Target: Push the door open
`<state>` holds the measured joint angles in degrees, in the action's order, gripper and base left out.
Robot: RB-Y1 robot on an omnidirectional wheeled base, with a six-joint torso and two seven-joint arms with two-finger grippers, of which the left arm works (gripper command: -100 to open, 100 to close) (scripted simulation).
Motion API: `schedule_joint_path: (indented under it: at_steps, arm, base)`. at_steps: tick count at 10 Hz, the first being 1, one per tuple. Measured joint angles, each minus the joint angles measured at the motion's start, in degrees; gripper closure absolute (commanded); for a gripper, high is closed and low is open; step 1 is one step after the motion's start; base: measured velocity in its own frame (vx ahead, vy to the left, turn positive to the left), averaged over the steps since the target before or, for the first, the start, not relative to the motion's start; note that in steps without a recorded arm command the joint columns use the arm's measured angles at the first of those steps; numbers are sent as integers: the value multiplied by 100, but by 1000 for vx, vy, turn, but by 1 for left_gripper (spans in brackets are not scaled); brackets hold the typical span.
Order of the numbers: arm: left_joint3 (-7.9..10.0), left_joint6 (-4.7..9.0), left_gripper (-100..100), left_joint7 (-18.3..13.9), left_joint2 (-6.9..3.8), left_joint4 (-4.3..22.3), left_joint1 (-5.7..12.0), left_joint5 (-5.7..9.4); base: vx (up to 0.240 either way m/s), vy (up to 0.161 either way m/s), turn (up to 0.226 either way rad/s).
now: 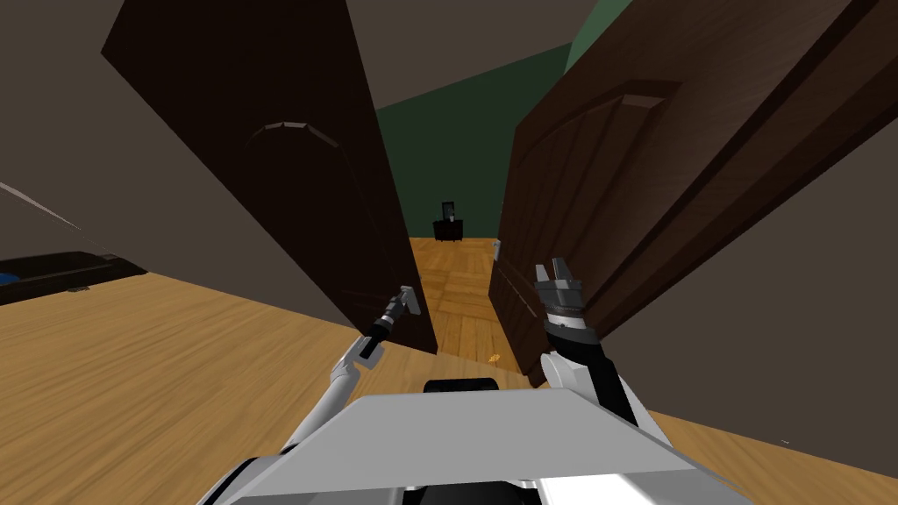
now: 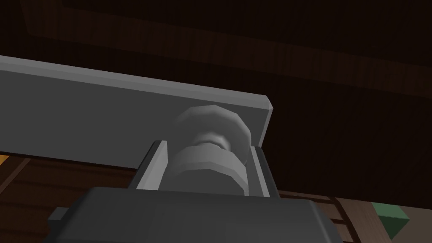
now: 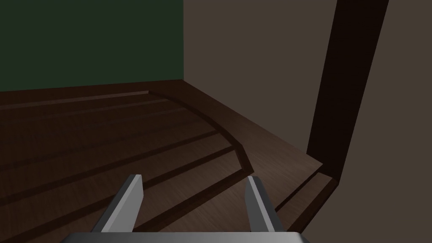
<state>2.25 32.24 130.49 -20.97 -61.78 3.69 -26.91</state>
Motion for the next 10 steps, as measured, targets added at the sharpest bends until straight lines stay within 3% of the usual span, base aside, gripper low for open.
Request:
schedule_joint_path:
  at_steps: [5,6,8,10]
  arm:
    - [61,-22,100,-645,113,160,116,188]
    - [61,-77,100,-826,130,80,80,232]
    - [112,-13,100,-1150,181,302,218,347]
    - [132,-42,100,-1402,229,279,220,410]
  base:
    - [40,-9,4]
    - [53,-10,7]
    - [45,-8,-4]
    - [47,-5,13]
